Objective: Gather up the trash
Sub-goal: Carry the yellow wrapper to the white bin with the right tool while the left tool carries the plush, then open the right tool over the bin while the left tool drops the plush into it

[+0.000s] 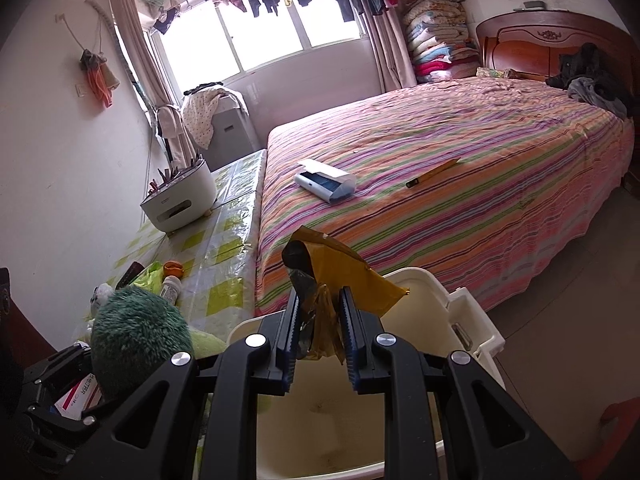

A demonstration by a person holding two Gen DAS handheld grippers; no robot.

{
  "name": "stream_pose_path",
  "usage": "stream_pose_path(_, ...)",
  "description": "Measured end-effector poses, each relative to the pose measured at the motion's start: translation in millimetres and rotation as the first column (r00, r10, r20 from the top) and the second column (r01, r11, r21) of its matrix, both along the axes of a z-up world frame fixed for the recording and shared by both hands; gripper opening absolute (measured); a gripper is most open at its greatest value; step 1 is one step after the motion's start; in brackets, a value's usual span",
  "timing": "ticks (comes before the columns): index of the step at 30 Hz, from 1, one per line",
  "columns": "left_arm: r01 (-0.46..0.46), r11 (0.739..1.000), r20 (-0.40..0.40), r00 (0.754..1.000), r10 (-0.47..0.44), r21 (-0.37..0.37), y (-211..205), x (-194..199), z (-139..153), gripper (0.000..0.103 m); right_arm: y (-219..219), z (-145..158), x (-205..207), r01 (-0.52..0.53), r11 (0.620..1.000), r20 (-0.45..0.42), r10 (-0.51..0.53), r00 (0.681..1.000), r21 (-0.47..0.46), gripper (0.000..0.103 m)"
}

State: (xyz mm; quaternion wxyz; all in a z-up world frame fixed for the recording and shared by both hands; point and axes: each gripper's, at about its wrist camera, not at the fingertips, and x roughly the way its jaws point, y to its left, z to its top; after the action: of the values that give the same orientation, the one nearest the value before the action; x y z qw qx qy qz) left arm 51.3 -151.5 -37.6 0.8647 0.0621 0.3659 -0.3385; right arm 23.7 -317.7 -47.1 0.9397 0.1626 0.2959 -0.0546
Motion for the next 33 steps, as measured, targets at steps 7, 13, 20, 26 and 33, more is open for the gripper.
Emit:
stream_pose_path(7, 0.011, 1.0, -0.013, 1.0, -0.01, 0.024, -16, 8, -10, 0.079, -13, 0, -2, 0.026, 1.0, 0.006, -0.026, 1.0, 0.017, 0.021)
stream_pose_path(13, 0.012, 0.999, -0.043, 0.999, -0.011, 0.03, -23, 17, -21, 0.079, -21, 1, -3, 0.044, 0.998, 0.018, -0.044, 0.999, 0.041, 0.024)
stream_pose_path(20, 0.016, 0.999, -0.043, 0.999, -0.014, 0.034, -30, 20, -23, 0.079, -27, 4, -6, 0.063, 0.997, 0.048, -0.065, 0.997, 0.05, 0.052)
stream_pose_path(26, 0.023, 0.999, -0.045, 0.999, -0.021, 0.039, -37, 21, -26, 0.08, -30, 8, -8, 0.075, 0.995, 0.077, -0.08, 0.994, 0.058, 0.053)
stream_pose_path(33, 0.052, 0.997, -0.067, 0.997, -0.048, 0.057, -50, 20, -32, 0.083, -34, 16, -13, 0.092, 0.993, 0.117, -0.099, 0.988, 0.069, 0.053)
